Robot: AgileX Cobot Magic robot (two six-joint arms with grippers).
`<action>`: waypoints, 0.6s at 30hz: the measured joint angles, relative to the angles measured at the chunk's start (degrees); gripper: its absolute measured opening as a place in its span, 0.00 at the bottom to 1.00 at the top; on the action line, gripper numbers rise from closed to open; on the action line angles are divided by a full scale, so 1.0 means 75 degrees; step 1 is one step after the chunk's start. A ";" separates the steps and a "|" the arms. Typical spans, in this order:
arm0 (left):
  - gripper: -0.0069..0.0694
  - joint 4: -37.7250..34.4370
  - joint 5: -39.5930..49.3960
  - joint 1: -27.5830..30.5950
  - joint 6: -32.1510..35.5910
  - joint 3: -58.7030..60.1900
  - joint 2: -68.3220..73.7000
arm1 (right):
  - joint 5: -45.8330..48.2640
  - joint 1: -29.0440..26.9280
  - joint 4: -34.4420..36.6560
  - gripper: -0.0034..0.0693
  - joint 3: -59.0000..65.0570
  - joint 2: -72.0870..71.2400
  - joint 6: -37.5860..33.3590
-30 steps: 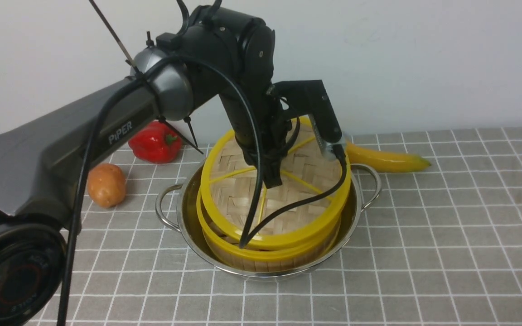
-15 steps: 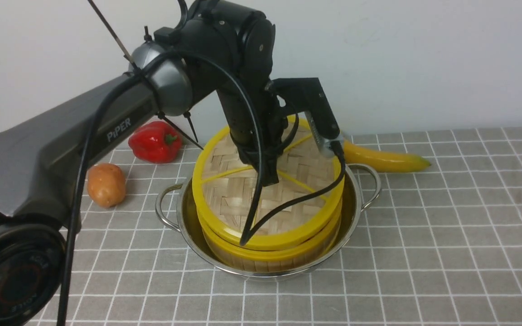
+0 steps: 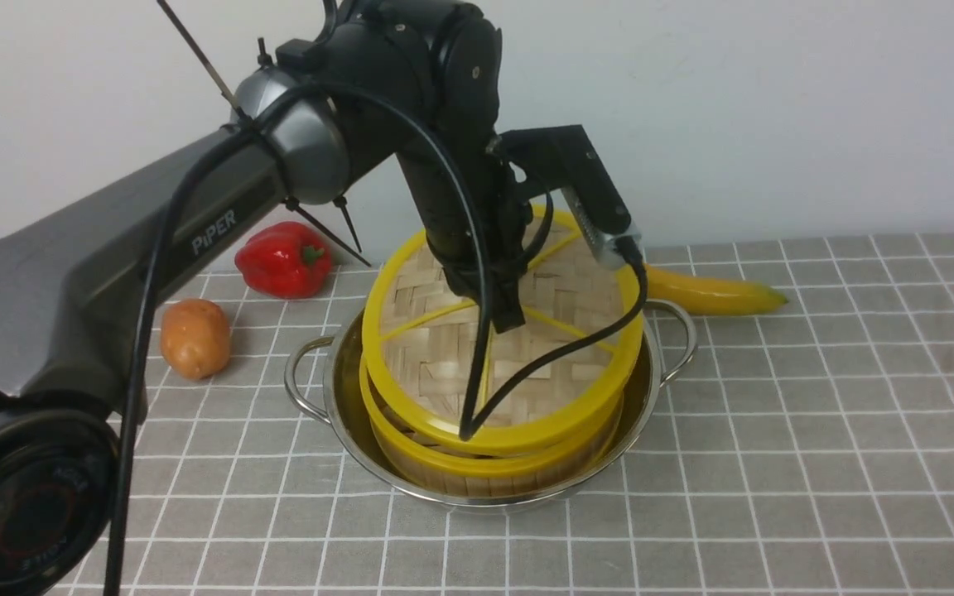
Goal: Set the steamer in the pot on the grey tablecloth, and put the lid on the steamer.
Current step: 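Place the yellow bamboo steamer lid onto the steamer in the pot with the left gripper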
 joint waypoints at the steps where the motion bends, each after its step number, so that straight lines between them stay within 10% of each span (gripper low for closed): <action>1: 0.24 0.0000 0.0000 0.0000 -0.0140 0.0000 0.0000 | 0.0000 0.0000 0.0000 0.38 0.0000 0.0000 0.0000; 18: 0.24 0.0060 0.0006 0.0000 -0.1582 0.0000 0.0000 | 0.0000 0.0000 0.0000 0.38 0.0000 0.0000 0.0000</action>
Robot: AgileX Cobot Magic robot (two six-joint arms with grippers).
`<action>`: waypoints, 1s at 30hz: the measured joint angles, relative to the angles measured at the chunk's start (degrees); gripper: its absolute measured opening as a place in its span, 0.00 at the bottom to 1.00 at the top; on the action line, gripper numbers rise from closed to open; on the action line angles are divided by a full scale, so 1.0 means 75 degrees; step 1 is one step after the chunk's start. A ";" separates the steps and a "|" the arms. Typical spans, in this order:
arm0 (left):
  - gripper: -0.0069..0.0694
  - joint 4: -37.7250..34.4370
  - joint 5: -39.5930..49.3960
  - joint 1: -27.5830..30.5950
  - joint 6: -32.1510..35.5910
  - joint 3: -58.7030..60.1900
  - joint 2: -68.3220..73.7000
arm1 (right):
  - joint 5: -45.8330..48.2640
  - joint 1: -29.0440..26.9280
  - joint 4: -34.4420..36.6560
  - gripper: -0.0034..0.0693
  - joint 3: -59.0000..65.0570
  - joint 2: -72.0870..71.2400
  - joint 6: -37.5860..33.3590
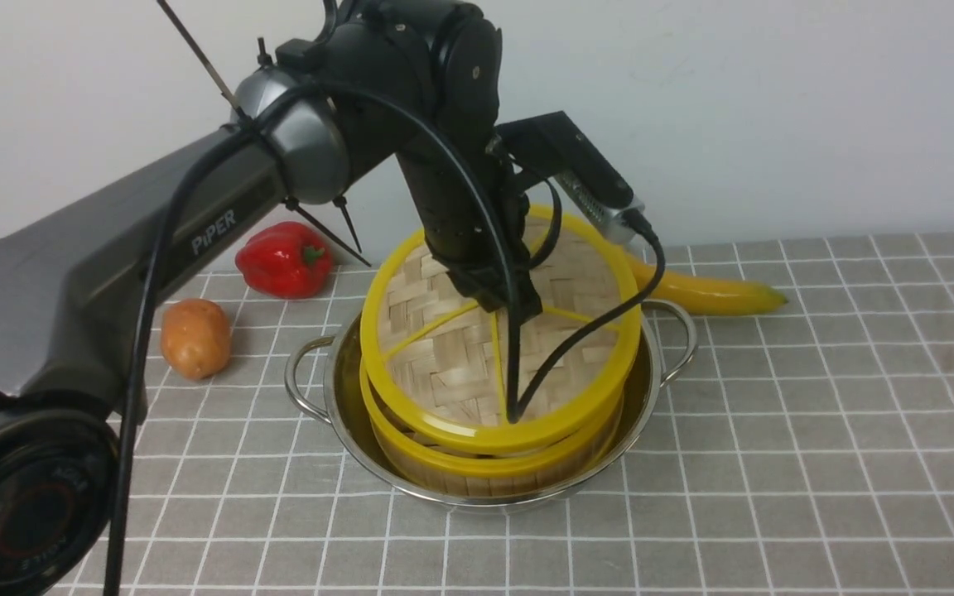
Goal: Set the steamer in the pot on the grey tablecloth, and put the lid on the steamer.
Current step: 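Place the yellow bamboo steamer lid onto the steamer in the pot with the left gripper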
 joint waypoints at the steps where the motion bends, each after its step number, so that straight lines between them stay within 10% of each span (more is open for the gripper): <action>1: 0.24 0.0000 0.0000 0.0000 -0.0050 0.0000 0.0000 | 0.0000 0.0000 0.0000 0.38 0.0000 0.0000 0.0000; 30: 0.24 0.0306 0.0011 0.0000 0.0244 0.0539 0.0029 | -0.0007 0.0000 0.0000 0.38 0.0000 0.0000 0.0000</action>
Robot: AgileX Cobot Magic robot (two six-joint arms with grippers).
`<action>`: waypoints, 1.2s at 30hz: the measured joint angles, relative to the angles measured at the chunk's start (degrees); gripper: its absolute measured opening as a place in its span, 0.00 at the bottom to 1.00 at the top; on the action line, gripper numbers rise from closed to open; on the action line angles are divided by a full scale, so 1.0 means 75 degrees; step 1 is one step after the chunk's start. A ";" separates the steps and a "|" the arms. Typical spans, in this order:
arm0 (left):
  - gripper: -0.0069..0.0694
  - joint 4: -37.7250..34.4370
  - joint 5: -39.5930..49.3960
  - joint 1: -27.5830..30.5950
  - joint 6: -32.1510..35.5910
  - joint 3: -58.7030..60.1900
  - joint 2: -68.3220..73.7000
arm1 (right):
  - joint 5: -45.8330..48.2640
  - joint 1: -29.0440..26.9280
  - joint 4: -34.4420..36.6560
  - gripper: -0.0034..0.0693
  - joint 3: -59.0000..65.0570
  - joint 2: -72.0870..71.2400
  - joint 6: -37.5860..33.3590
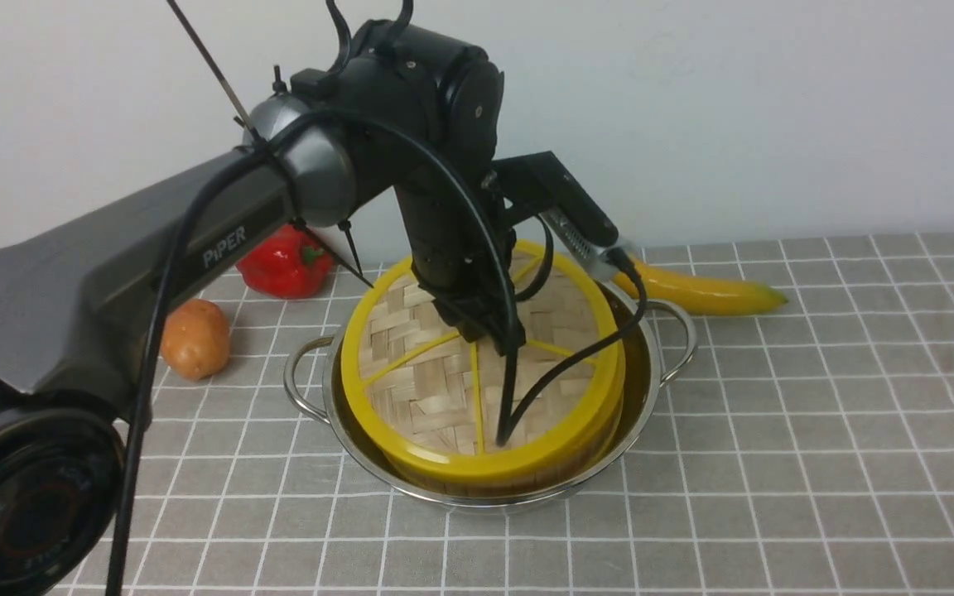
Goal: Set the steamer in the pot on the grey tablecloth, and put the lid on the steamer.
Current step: 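Place the yellow bamboo steamer lid onto the steamer in the pot with the left gripper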
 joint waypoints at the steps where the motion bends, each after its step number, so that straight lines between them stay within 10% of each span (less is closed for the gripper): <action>1: 0.24 0.0000 0.0000 0.0000 0.0091 -0.0007 0.0000 | 0.0000 0.0000 0.0000 0.38 0.0000 0.0000 0.0000; 36: 0.24 -0.0529 -0.0612 0.0260 0.1023 -0.0007 0.0000 | 0.0000 0.0000 0.0000 0.38 0.0000 0.0000 0.0000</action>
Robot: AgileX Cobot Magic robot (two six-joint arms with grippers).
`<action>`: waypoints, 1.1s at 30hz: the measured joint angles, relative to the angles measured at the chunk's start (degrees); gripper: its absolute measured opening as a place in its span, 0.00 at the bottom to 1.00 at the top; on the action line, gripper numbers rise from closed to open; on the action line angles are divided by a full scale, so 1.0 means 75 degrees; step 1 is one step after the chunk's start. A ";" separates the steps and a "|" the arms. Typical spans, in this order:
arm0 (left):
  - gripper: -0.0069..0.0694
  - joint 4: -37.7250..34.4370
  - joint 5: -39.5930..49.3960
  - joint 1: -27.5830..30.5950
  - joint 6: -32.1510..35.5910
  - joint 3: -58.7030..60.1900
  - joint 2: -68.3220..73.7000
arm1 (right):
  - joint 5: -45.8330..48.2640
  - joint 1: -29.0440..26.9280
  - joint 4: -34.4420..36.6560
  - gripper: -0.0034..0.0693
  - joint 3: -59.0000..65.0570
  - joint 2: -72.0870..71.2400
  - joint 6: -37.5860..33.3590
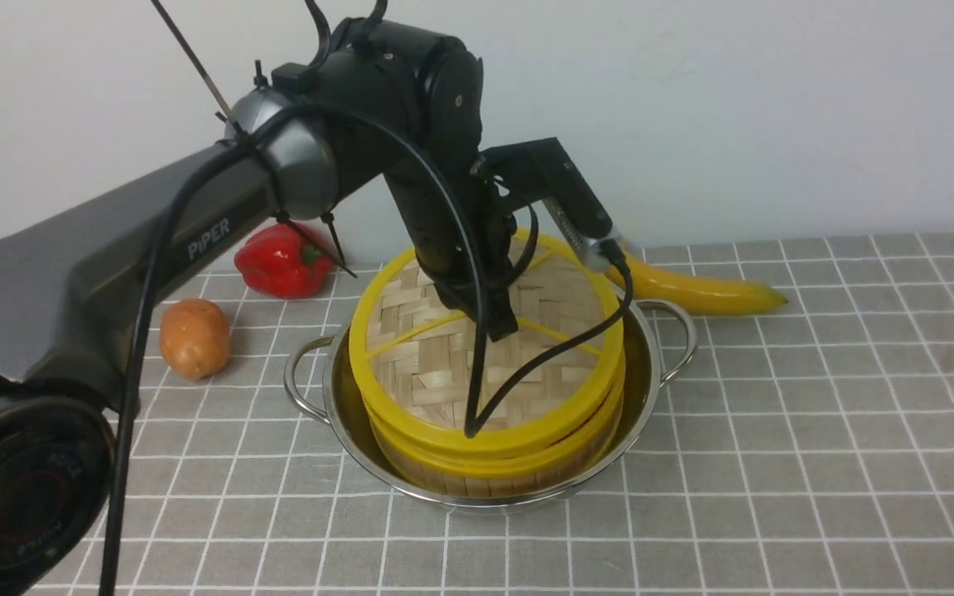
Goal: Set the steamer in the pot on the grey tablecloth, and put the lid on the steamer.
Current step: 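Place the yellow bamboo steamer lid onto the steamer in the pot with the left gripper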
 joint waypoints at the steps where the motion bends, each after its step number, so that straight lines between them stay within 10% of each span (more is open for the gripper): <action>1: 0.24 -0.0185 0.0011 0.0068 0.0009 0.0000 0.0036 | 0.0000 0.0000 0.0000 0.38 0.0000 0.0000 0.0000; 33: 0.26 -0.0596 -0.0221 0.0093 -0.0189 -0.0034 0.0297 | 0.0000 0.0000 0.0000 0.38 0.0000 0.0000 0.0000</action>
